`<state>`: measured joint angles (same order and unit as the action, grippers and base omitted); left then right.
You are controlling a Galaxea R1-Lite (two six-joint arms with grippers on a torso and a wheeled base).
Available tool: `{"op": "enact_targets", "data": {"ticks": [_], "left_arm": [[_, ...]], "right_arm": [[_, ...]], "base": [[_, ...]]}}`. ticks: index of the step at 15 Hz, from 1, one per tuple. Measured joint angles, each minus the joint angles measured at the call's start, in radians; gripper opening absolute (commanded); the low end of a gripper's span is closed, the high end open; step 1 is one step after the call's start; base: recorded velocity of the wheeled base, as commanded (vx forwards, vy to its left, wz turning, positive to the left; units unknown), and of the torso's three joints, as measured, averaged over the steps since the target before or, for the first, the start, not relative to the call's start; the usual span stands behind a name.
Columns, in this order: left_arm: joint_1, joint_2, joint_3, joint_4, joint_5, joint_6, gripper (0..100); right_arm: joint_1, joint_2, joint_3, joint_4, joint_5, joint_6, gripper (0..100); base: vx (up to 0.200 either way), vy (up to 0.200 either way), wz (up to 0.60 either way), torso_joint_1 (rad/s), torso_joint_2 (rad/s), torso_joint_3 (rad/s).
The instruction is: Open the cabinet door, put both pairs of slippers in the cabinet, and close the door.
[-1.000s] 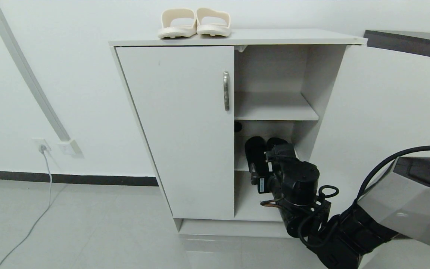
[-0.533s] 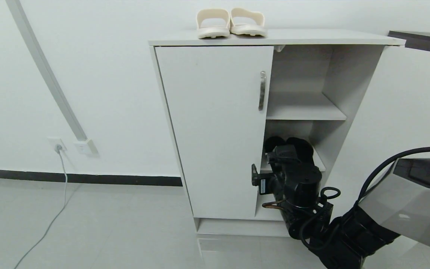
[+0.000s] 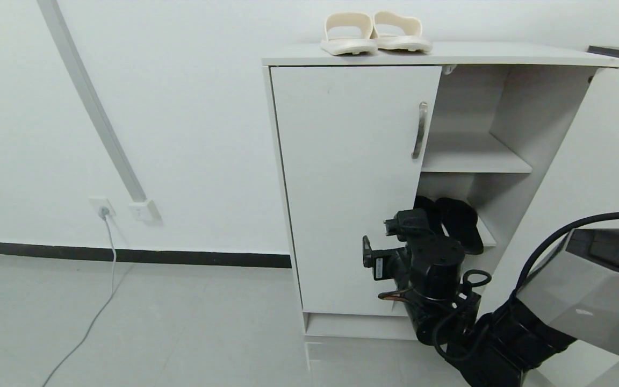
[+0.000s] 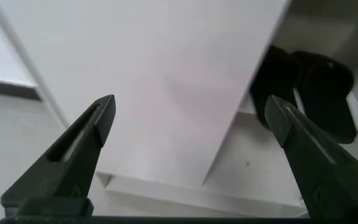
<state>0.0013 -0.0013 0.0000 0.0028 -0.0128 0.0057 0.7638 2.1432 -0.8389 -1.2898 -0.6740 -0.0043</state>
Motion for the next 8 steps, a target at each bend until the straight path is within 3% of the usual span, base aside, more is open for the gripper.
{"op": "enact_targets", "data": {"ticks": [8], "left_arm": [[0.0,0.0,0.0,0.0,0.0,-0.001,0]], "right_arm": [[-0.011,0.007,0.042,-0.049,0.039,-0.031,100]], "base": [[0.0,0.0,0.0,0.0,0.0,0.0]]}}
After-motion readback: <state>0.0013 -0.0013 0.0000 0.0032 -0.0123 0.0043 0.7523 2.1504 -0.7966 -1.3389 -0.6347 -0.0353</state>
